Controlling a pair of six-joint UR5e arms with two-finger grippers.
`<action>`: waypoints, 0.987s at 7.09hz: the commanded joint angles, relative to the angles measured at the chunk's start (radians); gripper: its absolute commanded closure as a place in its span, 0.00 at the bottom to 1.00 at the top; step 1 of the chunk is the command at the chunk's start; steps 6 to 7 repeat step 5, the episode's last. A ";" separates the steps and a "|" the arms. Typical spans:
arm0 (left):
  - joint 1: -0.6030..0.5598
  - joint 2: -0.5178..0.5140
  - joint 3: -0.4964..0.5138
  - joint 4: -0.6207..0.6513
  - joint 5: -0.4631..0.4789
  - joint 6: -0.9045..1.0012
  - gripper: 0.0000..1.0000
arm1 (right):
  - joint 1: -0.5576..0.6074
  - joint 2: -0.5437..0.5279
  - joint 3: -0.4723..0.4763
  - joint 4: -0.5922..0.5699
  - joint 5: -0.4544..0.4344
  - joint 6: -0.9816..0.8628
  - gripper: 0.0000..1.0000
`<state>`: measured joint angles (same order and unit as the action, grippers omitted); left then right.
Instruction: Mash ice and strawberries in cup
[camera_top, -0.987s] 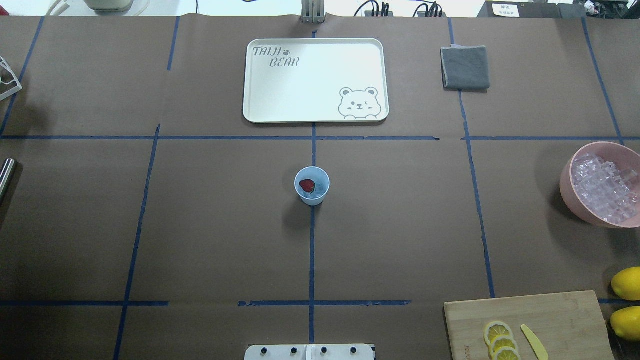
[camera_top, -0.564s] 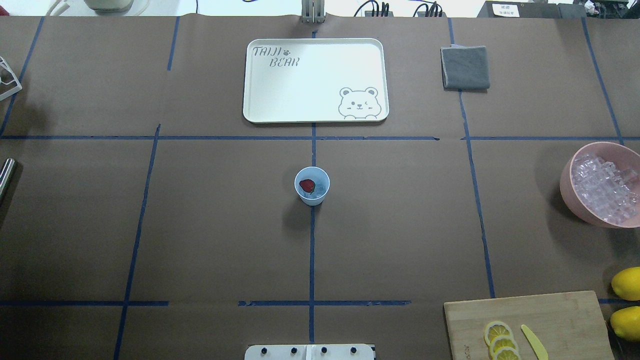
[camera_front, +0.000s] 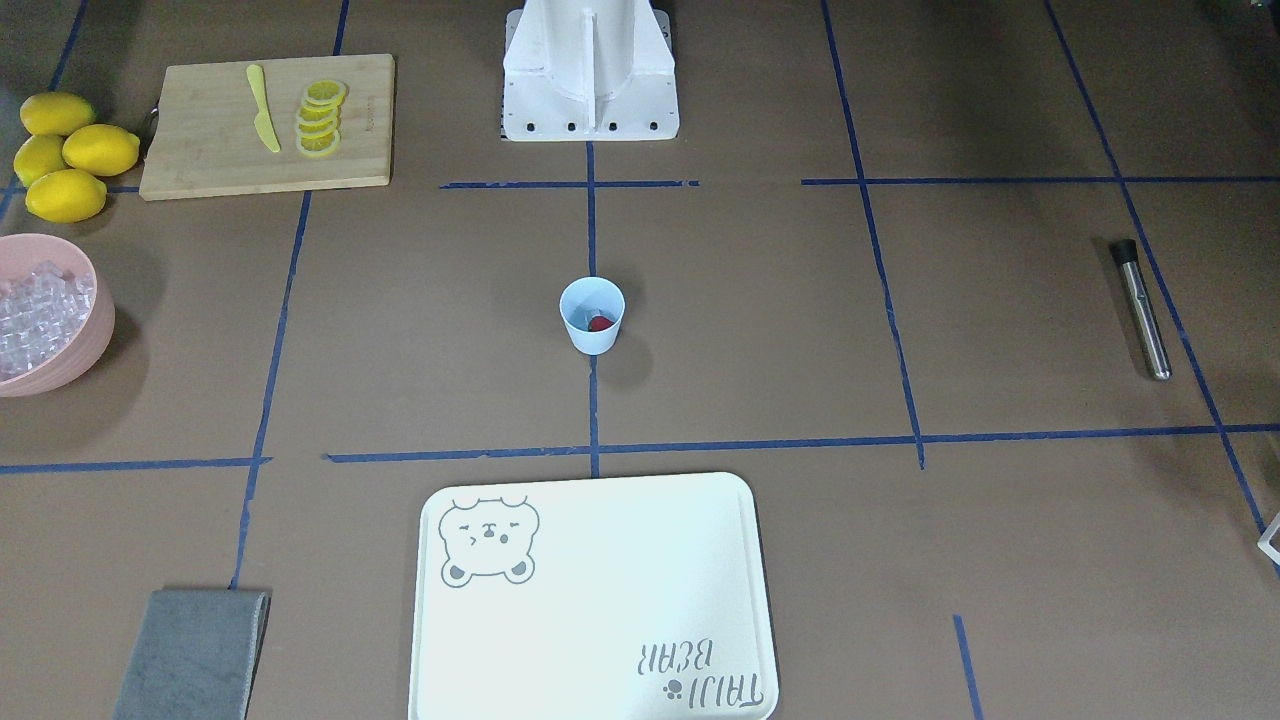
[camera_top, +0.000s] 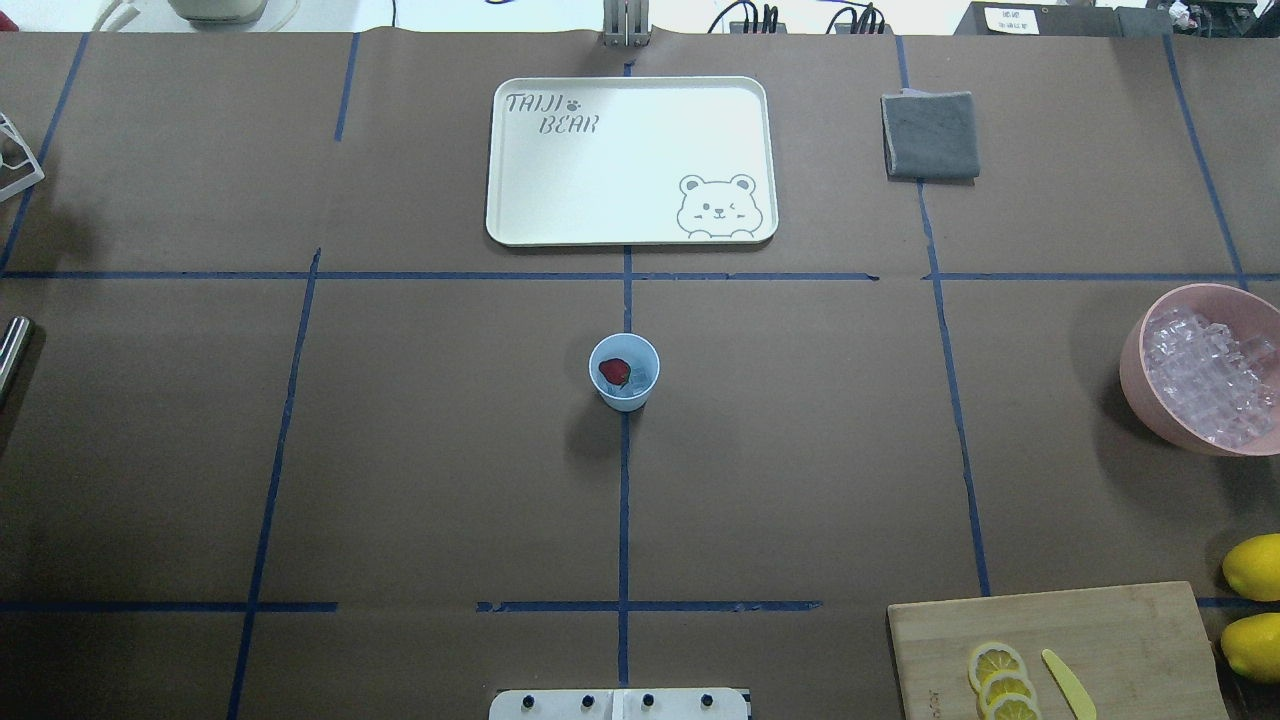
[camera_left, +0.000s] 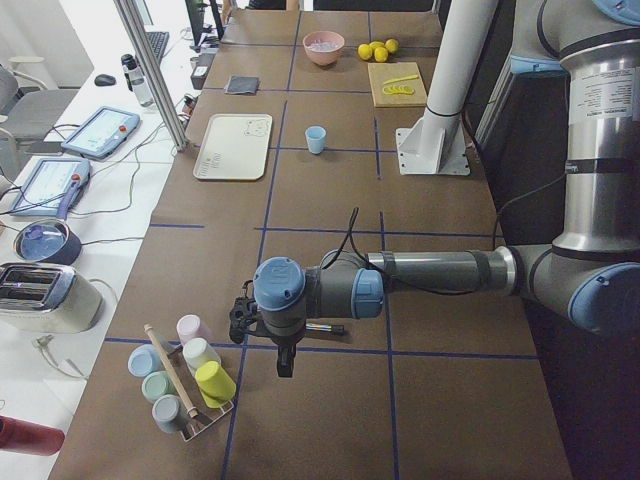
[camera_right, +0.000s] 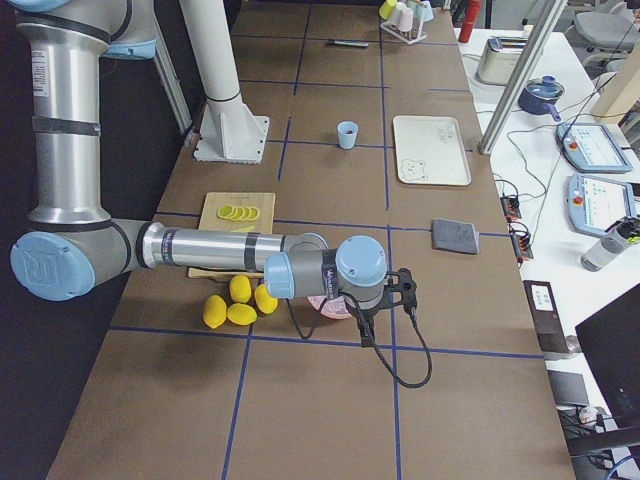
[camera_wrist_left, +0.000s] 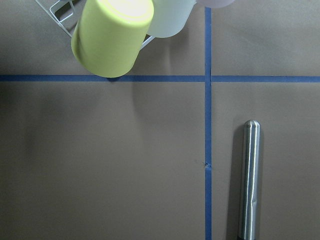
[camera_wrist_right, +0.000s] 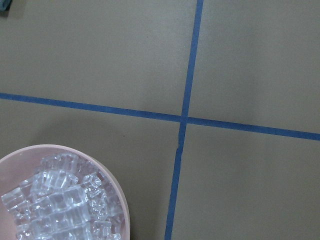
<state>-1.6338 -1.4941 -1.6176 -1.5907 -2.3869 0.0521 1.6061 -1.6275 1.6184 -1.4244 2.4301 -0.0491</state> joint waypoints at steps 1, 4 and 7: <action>0.000 -0.002 0.001 -0.002 0.000 0.000 0.00 | 0.000 0.000 0.000 0.001 -0.002 0.000 0.01; 0.000 -0.002 0.011 -0.006 0.000 0.002 0.00 | 0.000 0.000 0.000 0.001 0.000 0.000 0.01; 0.000 -0.002 0.011 -0.006 0.000 0.003 0.00 | 0.000 0.000 0.000 0.002 0.001 0.000 0.01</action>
